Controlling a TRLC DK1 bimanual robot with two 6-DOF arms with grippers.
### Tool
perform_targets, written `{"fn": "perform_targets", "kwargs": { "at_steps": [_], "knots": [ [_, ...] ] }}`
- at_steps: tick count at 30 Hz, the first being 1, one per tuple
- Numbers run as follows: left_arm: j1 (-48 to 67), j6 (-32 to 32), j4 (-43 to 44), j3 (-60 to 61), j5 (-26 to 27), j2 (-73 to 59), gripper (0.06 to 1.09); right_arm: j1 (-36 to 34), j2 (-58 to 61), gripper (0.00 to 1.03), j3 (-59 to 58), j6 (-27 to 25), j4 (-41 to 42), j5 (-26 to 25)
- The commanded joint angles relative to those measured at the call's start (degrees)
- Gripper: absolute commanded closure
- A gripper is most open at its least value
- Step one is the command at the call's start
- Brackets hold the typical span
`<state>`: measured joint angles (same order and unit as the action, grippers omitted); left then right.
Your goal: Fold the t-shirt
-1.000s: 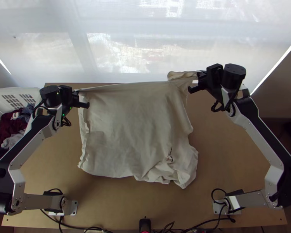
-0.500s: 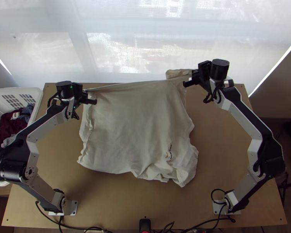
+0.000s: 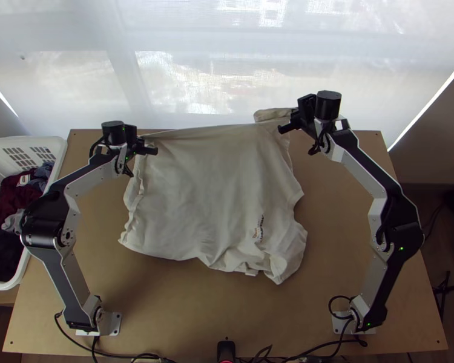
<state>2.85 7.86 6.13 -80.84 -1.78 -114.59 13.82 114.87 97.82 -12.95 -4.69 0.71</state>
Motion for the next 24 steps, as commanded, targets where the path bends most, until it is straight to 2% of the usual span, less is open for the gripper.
{"fn": "perform_targets", "kwargs": {
  "at_steps": [1, 8, 15, 24],
  "knots": [
    [-0.2, -0.7, 0.4, -2.5, -0.2, -3.3, 1.05, 0.4, 4.0, 1.00, 1.1, -2.5, 1.4, -0.2],
    [-0.5, -1.7, 0.4, 2.9, 0.1, 1.2, 1.05, 0.8, 3.3, 1.00, -0.5, -1.5, 1.4, -0.2],
    [-0.3, -5.5, 0.3, 6.7, 0.8, 8.5, 1.05, 0.3, -1.9, 1.00, -5.0, -0.1, 1.5, -0.2],
    [0.0, -5.7, 0.8, 14.7, 1.3, 15.1, 1.05, 1.1, -8.6, 1.00, -15.4, -1.4, 7.5, -0.2]
  ]
}}
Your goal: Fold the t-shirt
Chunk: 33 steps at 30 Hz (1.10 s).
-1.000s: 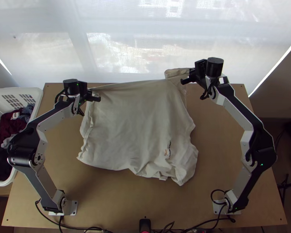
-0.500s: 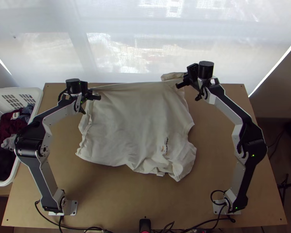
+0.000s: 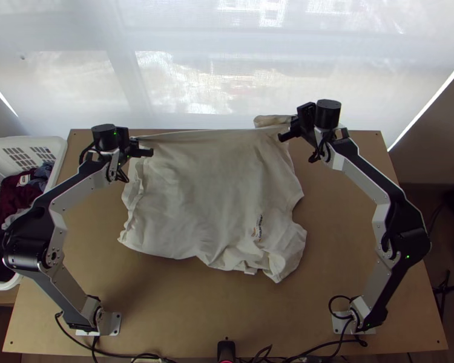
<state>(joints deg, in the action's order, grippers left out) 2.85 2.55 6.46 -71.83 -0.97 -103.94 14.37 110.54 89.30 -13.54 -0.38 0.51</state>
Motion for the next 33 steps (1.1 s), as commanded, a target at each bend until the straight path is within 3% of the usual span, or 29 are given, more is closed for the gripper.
{"fn": "perform_targets", "kwargs": {
  "at_steps": [1, 33],
  "knots": [
    [-0.1, -0.3, 0.7, 6.8, 0.7, 5.1, 1.05, 0.7, -4.8, 1.00, -7.9, -0.8, 3.3, 0.0],
    [4.0, 0.1, 0.7, 27.4, 1.3, 20.3, 1.05, 4.4, -27.5, 1.00, -37.5, 2.0, 3.6, 0.1]
  ]
}}
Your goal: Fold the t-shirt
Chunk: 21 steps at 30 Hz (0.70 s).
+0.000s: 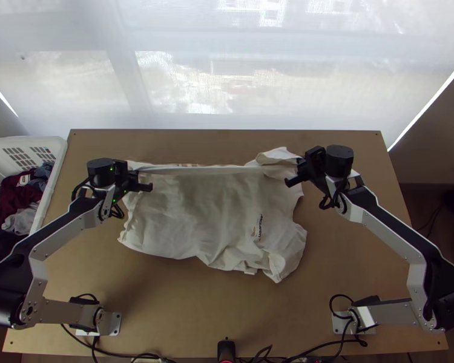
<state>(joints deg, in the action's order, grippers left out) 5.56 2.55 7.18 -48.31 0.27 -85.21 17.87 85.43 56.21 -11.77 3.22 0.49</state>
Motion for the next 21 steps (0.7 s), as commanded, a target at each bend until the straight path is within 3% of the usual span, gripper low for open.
{"fn": "perform_targets", "kwargs": {
  "at_steps": [1, 21],
  "knots": [
    [1.5, 0.1, -0.1, 4.3, 0.2, 1.5, 1.05, 1.0, -2.3, 1.00, -4.7, 0.3, 0.0, 0.1],
    [2.0, 0.4, 0.5, 6.9, 0.1, -1.9, 1.05, 2.0, -1.4, 1.00, -9.4, 0.3, -0.9, 0.1]
  ]
}}
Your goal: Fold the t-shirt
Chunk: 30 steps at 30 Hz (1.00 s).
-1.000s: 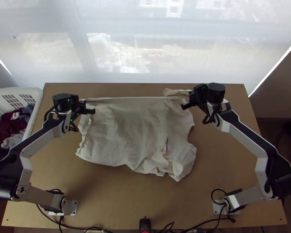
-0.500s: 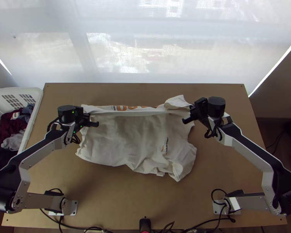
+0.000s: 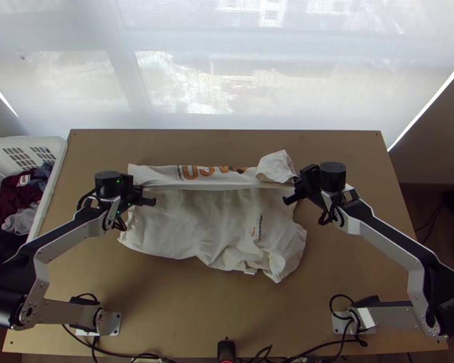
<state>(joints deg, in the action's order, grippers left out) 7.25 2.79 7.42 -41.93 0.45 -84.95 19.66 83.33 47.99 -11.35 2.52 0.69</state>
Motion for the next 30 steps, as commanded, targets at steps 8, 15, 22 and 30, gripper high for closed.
{"fn": "perform_targets", "kwargs": {
  "at_steps": [8, 15, 22, 30],
  "knots": [
    [1.5, 0.1, -2.2, 0.3, 0.0, -4.3, 0.82, 0.2, 0.8, 0.70, -1.8, -0.2, -0.6, 0.0],
    [0.3, -0.2, -14.0, -1.7, 2.5, 1.5, 0.35, 0.0, -2.2, 0.04, -1.3, -0.4, -3.8, 0.0],
    [-1.4, 0.2, -32.1, -2.7, 4.7, 17.3, 0.32, -1.6, -10.2, 0.05, -0.2, -0.4, -9.9, 0.1],
    [-1.8, 2.2, -45.7, -0.1, 6.1, 27.7, 0.32, -2.2, -20.0, 0.05, 0.2, 0.9, -20.0, 0.2]
  ]
}}
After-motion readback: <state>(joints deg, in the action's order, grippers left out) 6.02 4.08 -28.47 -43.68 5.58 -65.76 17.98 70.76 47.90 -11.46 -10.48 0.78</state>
